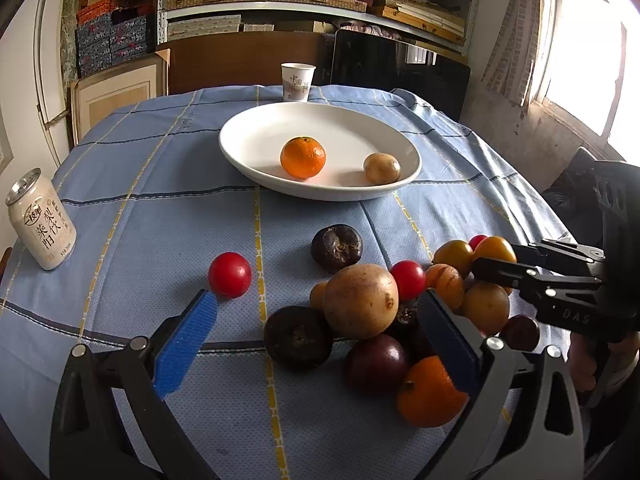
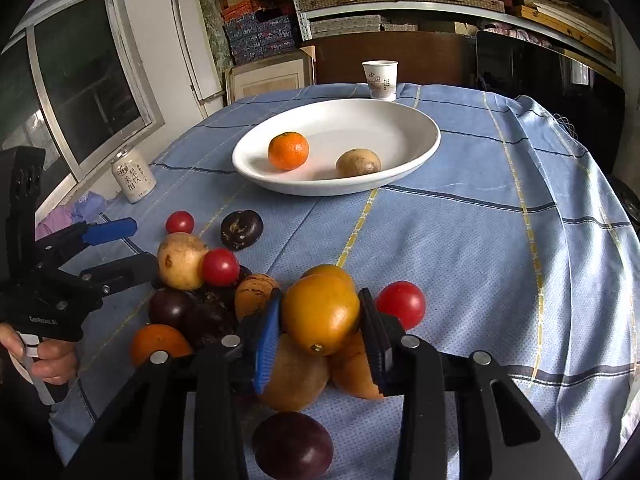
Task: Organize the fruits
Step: 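Grasp a yellow-orange fruit with the right tool while the left tool returns to the pile, then grasp the pale brown potato-like fruit with the left tool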
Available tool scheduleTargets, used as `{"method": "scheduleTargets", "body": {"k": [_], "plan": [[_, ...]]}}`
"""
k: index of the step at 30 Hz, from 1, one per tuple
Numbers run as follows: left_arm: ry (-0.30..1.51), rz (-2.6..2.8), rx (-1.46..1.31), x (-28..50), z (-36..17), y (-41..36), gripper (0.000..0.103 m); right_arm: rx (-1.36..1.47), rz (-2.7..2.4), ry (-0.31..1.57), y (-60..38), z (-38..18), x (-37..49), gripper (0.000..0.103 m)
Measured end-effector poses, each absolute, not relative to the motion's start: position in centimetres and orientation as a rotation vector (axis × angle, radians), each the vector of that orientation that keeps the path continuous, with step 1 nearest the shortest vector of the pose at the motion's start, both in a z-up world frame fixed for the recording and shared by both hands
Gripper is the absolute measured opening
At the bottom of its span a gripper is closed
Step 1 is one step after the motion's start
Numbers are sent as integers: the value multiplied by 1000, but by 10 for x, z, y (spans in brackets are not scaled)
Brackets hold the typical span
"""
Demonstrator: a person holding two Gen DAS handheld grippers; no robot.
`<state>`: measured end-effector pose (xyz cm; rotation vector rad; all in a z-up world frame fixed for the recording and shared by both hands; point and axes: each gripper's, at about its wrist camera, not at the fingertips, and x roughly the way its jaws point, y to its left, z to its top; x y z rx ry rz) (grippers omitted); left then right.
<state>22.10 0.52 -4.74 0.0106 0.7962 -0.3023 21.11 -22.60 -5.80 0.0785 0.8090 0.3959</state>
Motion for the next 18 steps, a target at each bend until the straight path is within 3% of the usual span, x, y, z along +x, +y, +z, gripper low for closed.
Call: {"method": "scheduleTargets", "body": {"k": [7,12,18], "plan": [[797,-335,44,221,-50,-6,98,163,370,781,-241,-52,212,38],[802,-361,73,221,-53,-14,75,230,376,805,-250,-55,217,38],[827,-365,52,229,-57,-12,66,239,375,803,-251,-55,217,38]]}}
